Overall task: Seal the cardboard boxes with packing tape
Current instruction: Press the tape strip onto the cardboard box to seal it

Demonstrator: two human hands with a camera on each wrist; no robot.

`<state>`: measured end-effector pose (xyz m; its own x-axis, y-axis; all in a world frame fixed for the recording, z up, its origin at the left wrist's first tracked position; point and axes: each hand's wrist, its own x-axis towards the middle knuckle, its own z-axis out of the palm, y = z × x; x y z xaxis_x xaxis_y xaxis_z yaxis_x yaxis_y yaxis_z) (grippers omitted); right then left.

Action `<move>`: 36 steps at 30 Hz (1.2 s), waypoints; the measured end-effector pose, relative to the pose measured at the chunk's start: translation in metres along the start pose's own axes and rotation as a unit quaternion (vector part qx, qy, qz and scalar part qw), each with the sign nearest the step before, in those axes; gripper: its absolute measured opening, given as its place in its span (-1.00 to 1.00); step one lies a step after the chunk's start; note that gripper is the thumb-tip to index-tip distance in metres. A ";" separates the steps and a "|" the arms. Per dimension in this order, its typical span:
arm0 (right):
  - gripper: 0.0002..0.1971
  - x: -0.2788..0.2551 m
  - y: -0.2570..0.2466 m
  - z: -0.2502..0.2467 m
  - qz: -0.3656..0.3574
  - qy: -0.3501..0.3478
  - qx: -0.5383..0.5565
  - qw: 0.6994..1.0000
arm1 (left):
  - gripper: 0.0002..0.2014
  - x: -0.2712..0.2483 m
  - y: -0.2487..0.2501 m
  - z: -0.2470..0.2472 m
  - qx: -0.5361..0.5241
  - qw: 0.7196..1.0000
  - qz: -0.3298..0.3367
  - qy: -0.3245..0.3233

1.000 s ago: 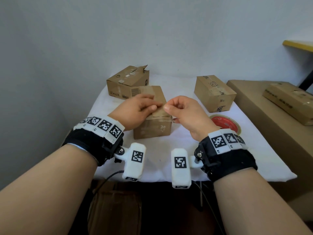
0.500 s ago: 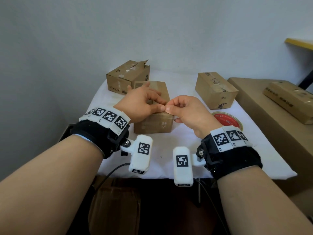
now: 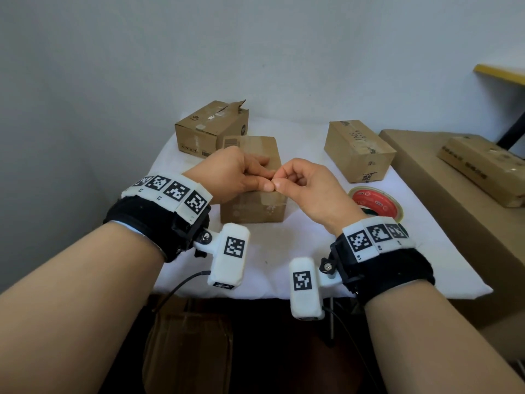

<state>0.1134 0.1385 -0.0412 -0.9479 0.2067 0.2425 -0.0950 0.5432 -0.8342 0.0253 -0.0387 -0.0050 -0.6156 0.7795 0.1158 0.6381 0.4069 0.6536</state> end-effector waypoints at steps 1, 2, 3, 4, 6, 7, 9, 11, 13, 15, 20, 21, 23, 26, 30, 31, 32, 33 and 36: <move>-0.91 0.000 0.000 0.000 -0.012 0.003 -0.007 1.000 | -0.68 0.000 0.000 -0.001 0.010 1.000 0.000 -0.002; -0.91 -0.001 0.000 -0.001 -0.022 0.005 -0.014 1.000 | -0.68 0.000 0.001 -0.002 0.023 1.000 -0.002 -0.005; -0.91 -0.001 0.000 -0.002 -0.030 0.005 -0.020 0.999 | -0.67 0.001 0.002 -0.003 0.036 0.999 -0.004 -0.009; -0.90 -0.001 -0.001 -0.003 -0.036 0.003 -0.024 0.999 | -0.67 0.001 0.004 -0.003 0.053 0.998 -0.005 -0.013; -0.90 -0.001 -0.001 -0.005 -0.044 -0.008 -0.028 0.999 | -0.68 0.002 0.007 -0.004 0.092 0.995 0.004 -0.025; -0.91 -0.001 -0.001 -0.006 -0.046 -0.014 -0.029 0.998 | -0.68 0.002 0.008 -0.005 0.105 0.994 0.010 -0.031; -0.92 -0.002 0.000 -0.008 -0.051 -0.020 -0.029 0.998 | -0.68 0.001 0.009 -0.005 0.114 0.992 0.017 -0.040; -0.93 -0.002 0.001 -0.009 -0.057 -0.020 -0.026 0.998 | -0.68 0.000 0.009 -0.006 0.120 0.992 0.018 -0.044; -0.94 -0.001 0.004 -0.008 -0.065 -0.019 -0.034 0.997 | -0.68 0.000 0.011 -0.007 0.128 0.991 0.016 -0.043; -0.98 -0.001 0.006 -0.006 -0.071 -0.016 -0.044 0.996 | -0.68 -0.001 0.012 -0.006 0.137 0.990 0.009 -0.035; -0.86 -0.001 0.014 -0.003 -0.085 0.002 -0.061 0.995 | -0.67 0.002 0.016 0.000 0.167 0.986 0.012 0.006; -0.85 -0.001 0.015 -0.003 -0.089 0.004 -0.063 0.994 | -0.67 0.002 0.016 0.001 0.171 0.985 0.017 0.009; -0.84 -0.001 0.017 -0.003 -0.097 0.008 -0.067 0.993 | -0.66 0.001 0.016 0.003 0.176 0.984 0.026 0.010; -0.88 -0.002 0.020 -0.004 -0.103 0.009 -0.070 0.992 | -0.67 0.001 0.014 0.004 0.176 0.984 0.037 0.015; -0.89 -0.004 0.021 -0.003 -0.108 0.011 -0.078 0.991 | -0.68 0.000 0.012 0.006 0.179 0.982 0.047 0.024; -0.91 -0.005 0.020 -0.003 -0.109 0.012 -0.083 0.991 | -0.68 0.000 0.011 0.006 0.182 0.982 0.049 0.026; -0.93 -0.006 0.019 -0.004 -0.110 0.014 -0.089 0.990 | -0.67 0.000 0.011 0.006 0.183 0.982 0.050 0.026; -0.94 -0.007 0.018 -0.004 -0.112 0.015 -0.096 0.989 | -0.68 0.000 0.010 0.007 0.182 0.982 0.050 0.025; -0.93 -0.010 0.016 -0.005 -0.122 0.019 -0.120 0.985 | -0.69 -0.001 0.009 0.008 0.180 0.982 0.052 0.022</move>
<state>0.1232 0.1490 -0.0543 -0.8932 0.0747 0.4434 -0.2392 0.7561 -0.6092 0.0355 -0.0316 -0.0055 -0.5529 0.8078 0.2045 0.8156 0.4742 0.3316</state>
